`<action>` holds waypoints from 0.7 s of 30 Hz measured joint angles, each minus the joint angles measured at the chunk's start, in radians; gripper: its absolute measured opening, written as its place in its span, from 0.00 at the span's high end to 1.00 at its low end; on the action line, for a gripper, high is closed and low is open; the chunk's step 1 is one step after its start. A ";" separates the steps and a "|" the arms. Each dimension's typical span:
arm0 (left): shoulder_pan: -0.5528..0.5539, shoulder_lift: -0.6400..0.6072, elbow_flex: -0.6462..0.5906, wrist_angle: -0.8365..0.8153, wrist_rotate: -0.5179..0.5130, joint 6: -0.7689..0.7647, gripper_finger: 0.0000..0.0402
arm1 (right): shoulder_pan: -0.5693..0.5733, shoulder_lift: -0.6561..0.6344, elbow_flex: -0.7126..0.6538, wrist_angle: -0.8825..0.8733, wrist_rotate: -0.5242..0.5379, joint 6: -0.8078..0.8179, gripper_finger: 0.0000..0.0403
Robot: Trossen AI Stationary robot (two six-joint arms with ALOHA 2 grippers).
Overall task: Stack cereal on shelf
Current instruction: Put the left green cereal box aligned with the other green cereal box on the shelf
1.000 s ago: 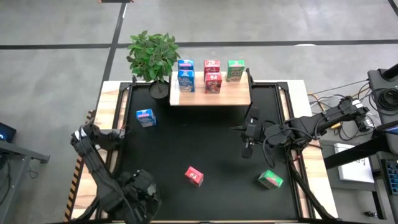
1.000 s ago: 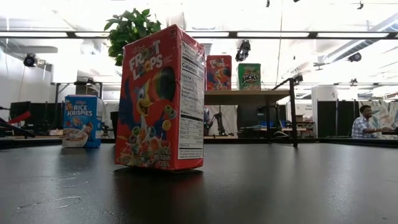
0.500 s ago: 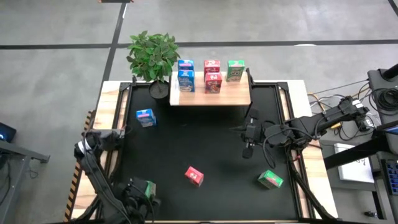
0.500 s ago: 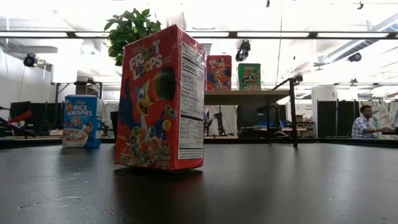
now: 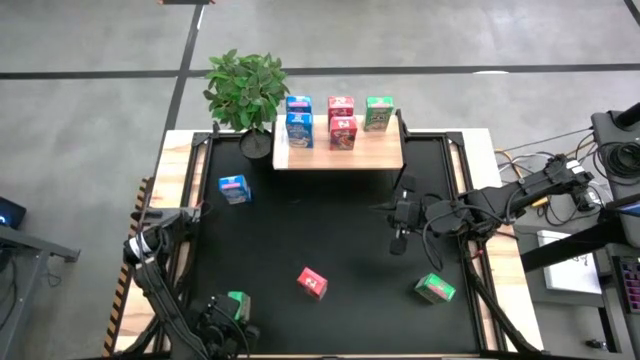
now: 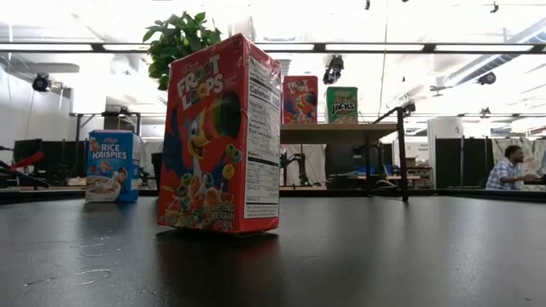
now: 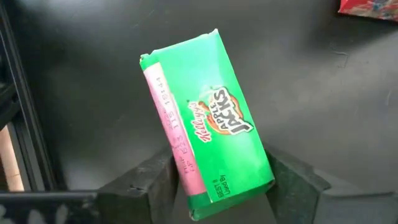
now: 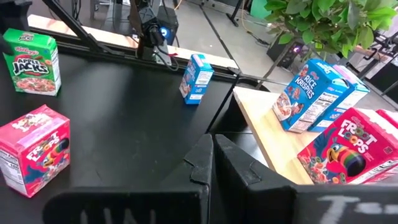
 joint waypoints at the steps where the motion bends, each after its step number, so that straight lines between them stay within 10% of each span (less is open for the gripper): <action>1: 0.000 0.000 0.000 0.000 0.000 0.005 0.55 | 0.001 0.000 0.000 0.000 0.000 0.000 0.98; 10: 0.008 -0.020 0.055 -0.045 -0.070 0.140 0.61 | 0.028 -0.008 0.000 -0.024 -0.004 0.016 0.98; 21: 0.160 -0.148 0.299 -0.047 -0.559 0.951 0.61 | 0.046 -0.145 0.000 -0.151 -0.054 0.064 0.98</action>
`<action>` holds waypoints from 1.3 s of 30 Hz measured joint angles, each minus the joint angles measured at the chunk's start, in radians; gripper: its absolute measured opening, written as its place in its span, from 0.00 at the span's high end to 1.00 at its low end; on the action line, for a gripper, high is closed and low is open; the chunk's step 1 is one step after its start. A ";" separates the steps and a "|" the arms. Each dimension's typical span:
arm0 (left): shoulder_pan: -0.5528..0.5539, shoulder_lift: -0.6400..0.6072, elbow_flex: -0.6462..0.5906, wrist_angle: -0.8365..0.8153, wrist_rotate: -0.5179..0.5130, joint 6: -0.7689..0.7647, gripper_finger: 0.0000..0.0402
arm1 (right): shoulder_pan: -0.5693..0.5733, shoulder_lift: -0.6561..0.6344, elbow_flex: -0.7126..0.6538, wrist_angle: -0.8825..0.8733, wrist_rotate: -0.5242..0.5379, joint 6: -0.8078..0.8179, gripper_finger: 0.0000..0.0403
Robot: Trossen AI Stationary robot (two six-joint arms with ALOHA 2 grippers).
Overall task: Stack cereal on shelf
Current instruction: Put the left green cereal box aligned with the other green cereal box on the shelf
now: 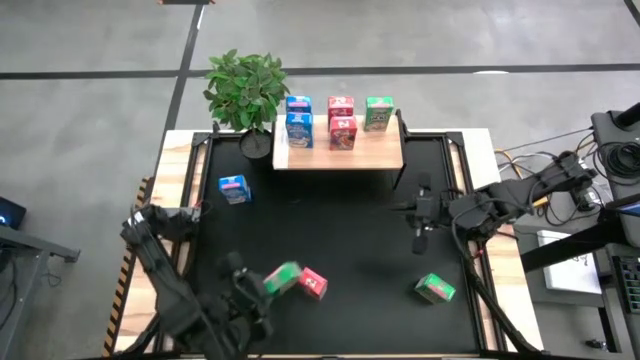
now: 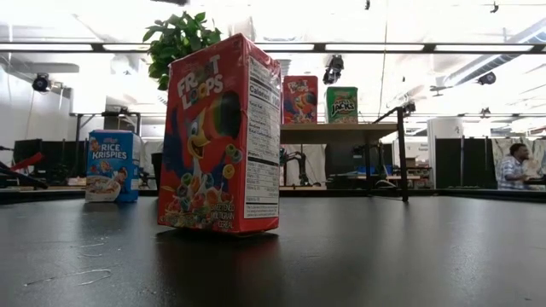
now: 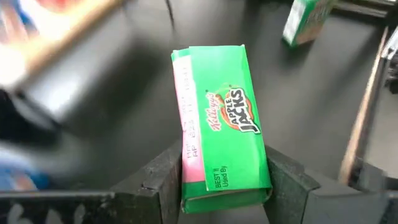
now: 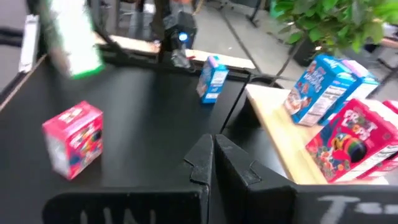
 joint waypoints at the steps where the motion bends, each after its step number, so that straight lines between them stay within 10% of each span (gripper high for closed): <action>1: 0.023 -0.004 0.027 0.001 -0.014 0.089 0.61 | 0.000 -0.017 0.000 -0.025 -0.014 0.002 0.98; 11: 0.238 -0.004 0.144 0.153 -0.060 0.886 0.61 | 0.000 -0.223 -0.081 -0.141 -0.022 0.006 0.98; 24: 0.445 -0.003 0.079 0.409 0.208 1.329 0.61 | 0.000 -0.326 -0.220 0.005 -0.027 -0.020 0.96; 39: 0.617 -0.004 -0.016 0.661 0.317 1.494 0.61 | -0.013 -0.082 -0.159 0.240 -0.074 -0.202 0.43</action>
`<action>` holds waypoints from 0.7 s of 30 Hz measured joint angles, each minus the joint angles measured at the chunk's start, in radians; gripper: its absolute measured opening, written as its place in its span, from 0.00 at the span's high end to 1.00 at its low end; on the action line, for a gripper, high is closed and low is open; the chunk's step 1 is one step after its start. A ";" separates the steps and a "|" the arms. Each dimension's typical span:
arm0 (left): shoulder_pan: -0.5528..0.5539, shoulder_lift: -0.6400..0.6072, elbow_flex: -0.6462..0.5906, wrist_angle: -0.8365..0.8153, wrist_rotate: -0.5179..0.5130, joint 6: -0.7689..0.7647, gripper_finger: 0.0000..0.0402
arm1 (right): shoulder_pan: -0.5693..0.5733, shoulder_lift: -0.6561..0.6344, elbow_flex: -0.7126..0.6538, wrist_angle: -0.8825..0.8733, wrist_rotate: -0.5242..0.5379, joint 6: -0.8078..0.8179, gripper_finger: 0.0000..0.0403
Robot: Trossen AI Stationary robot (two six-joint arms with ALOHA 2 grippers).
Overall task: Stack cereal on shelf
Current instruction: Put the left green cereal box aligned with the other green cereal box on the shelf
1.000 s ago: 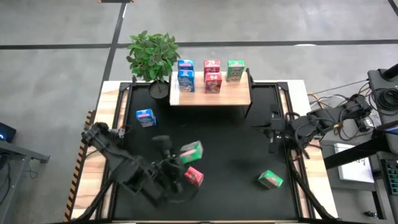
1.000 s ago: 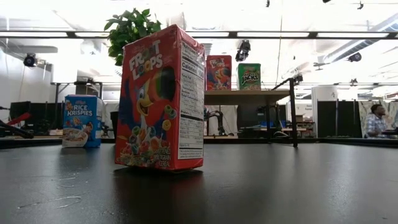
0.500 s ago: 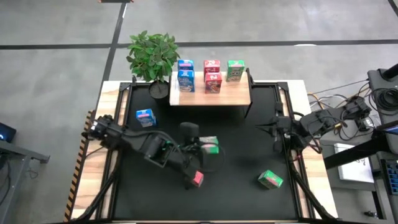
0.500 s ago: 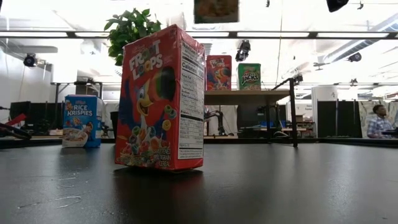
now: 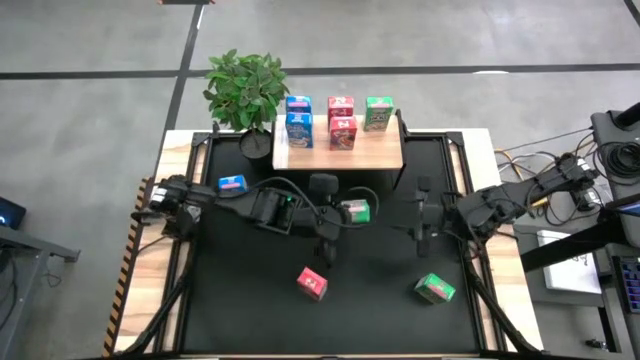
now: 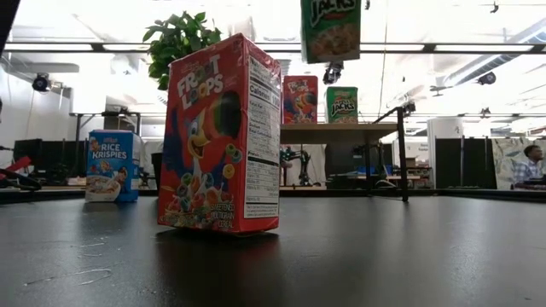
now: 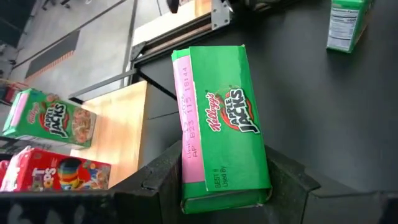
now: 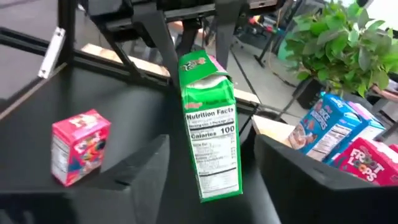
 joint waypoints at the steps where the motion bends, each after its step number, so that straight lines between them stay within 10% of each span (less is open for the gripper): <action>1: 0.006 0.000 -0.002 0.005 0.012 0.009 0.61 | -0.006 0.014 0.008 -0.001 0.000 -0.002 0.40; 21: 0.051 -0.001 -0.013 0.070 0.035 0.065 0.61 | -0.145 0.159 0.156 -0.036 -0.160 -0.001 0.36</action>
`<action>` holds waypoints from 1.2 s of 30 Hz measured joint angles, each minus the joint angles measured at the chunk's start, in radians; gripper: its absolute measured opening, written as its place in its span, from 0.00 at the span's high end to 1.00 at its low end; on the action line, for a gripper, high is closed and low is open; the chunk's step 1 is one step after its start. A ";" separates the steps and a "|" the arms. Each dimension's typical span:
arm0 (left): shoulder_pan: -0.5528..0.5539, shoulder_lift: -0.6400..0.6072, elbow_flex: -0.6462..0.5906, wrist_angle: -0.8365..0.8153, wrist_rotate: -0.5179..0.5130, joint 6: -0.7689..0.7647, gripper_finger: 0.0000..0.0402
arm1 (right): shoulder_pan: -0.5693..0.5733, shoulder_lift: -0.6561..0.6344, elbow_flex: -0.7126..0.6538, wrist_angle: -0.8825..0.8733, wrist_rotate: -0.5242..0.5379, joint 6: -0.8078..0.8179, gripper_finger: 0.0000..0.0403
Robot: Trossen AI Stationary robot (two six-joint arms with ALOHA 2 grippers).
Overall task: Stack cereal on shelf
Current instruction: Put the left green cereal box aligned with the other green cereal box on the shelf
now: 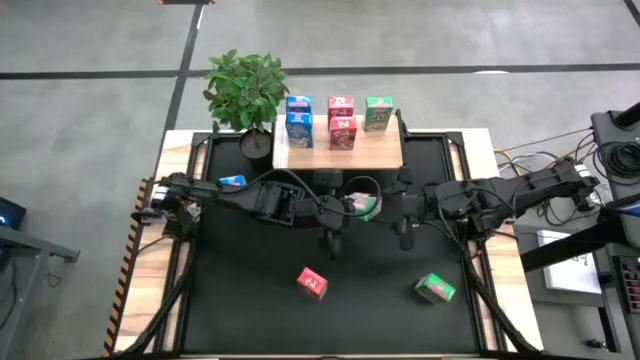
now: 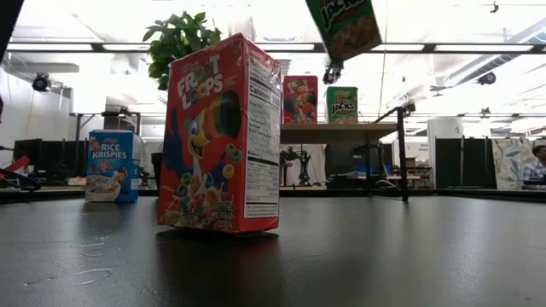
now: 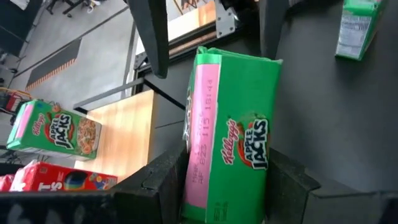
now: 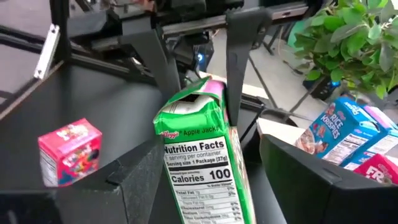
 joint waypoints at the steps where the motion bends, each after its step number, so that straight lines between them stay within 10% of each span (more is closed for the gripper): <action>1: 0.000 0.000 0.000 0.005 -0.006 -0.005 0.61 | 0.000 -0.003 0.012 -0.022 -0.001 0.010 0.37; 19: 0.016 -0.003 0.000 0.007 -0.037 -0.024 0.61 | -0.006 0.061 0.065 -0.109 0.117 -0.005 0.31; 36: 0.016 -0.004 0.000 0.007 -0.036 -0.005 0.61 | -0.015 0.099 0.121 -0.107 0.104 -0.070 0.57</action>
